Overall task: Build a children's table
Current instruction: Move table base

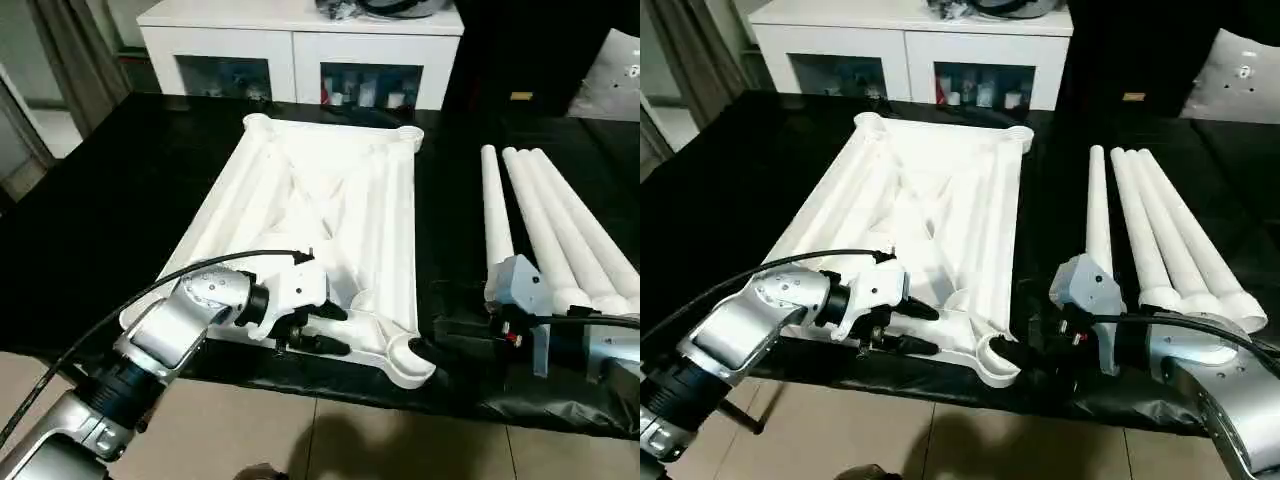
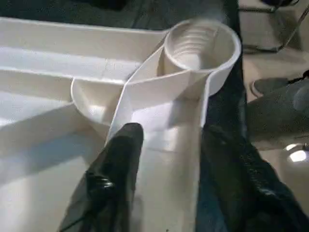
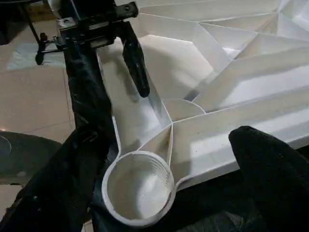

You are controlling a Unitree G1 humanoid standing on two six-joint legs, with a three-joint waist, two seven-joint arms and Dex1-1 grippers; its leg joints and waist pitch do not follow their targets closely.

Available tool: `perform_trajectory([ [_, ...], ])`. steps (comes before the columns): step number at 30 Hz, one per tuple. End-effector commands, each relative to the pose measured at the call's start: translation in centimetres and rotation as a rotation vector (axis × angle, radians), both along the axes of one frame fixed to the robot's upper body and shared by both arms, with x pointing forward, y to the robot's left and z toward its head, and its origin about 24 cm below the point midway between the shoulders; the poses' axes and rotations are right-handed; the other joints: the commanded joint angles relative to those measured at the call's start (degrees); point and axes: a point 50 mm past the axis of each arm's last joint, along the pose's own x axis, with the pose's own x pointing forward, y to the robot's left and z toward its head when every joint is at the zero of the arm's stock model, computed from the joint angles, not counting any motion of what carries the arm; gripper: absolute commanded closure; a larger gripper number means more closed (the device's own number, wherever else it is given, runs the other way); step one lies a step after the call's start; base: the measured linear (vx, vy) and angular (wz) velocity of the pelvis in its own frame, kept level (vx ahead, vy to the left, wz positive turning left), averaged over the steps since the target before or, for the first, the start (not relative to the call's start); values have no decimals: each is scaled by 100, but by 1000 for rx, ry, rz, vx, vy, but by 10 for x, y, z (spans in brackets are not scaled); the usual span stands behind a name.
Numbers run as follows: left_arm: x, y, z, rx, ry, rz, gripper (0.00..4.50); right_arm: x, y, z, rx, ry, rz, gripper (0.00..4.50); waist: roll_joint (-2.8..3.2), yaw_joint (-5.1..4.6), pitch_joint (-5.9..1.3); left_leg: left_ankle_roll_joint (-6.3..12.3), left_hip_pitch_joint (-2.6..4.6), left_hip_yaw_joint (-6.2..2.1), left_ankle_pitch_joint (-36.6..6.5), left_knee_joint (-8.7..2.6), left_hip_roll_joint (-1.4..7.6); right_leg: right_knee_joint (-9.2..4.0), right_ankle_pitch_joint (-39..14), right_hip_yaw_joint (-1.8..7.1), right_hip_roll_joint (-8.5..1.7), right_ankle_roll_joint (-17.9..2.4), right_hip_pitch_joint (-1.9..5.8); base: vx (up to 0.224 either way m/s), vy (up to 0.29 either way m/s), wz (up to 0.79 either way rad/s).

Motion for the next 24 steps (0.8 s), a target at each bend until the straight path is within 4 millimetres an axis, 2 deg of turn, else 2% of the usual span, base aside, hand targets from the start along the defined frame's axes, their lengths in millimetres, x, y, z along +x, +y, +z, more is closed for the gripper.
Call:
perform_trajectory([
  [1,2,0,-3,48,-16,-13,259,-3,1,2,-13,7,19,0,-67,35,-273,478,40,-184,-931,-512,503,-431,-85,277,-497,-1663,178,0,0,0],
  [4,3,1,-8,76,-27,-19,293,-4,1,1,-22,15,16,0,-74,33,-252,498,33,-185,-971,-523,511,-449,-185,281,-504,-1651,174,0,0,0],
  [6,4,2,-10,83,-28,-22,297,-4,1,1,-26,19,13,0,-71,33,-262,464,46,-182,-1064,-530,512,-461,-362,282,-505,-1641,172,0,0,0],
  [7,3,2,-11,84,-24,-23,321,-5,2,0,-24,19,14,0,-68,34,-245,417,53,-181,-1173,-543,516,-476,-546,284,-512,-1633,161,0,0,0],
  [9,2,2,-11,86,-22,-25,337,-5,2,0,-22,19,14,0,-69,36,-242,355,58,-183,-1259,-552,520,-489,-704,290,-516,-1609,155,0,0,0],
  [10,2,3,-12,93,-26,-33,337,-5,3,0,-20,20,15,0,-95,37,-264,343,60,-187,-1233,-554,526,-484,-685,291,-514,-1595,164,0,0,0],
  [12,1,4,-11,93,-22,-39,352,-4,4,-1,-19,21,15,0,-75,44,-257,340,55,-185,-1206,-557,526,-481,-651,291,-511,-1584,148,0,0,0],
  [13,1,4,-10,90,-16,-41,352,-4,5,-1,-18,21,16,0,-74,48,-261,340,56,-186,-1180,-556,527,-476,-595,292,-515,-1589,148,0,0,0],
  [14,1,4,-9,86,-9,-43,376,-4,5,-1,-20,22,16,0,-88,50,-269,352,53,-181,-1135,-552,523,-474,-539,293,-514,-1592,154,0,0,0],
  [17,0,5,-9,85,-6,-51,388,-4,5,-1,-25,21,14,0,-73,64,-278,379,48,-179,-1049,-549,522,-466,-459,293,-517,-1589,154,0,0,0],
  [20,2,3,-6,49,23,-21,418,-3,5,-1,-27,18,8,0,-76,70,-273,352,54,-171,-1095,-553,523,-470,-539,294,-522,-1591,150,0,0,0],
  [22,6,2,-2,24,24,18,418,-3,5,-1,-26,17,6,0,-70,80,-268,333,60,-164,-1106,-553,520,-479,-577,297,-515,-1604,139,0,0,0],
  [24,8,0,3,-8,33,37,392,-3,4,-1,-27,17,4,0,-60,100,-264,322,62,-163,-1107,-551,521,-484,-620,301,-520,-1607,136,0,0,0],
])
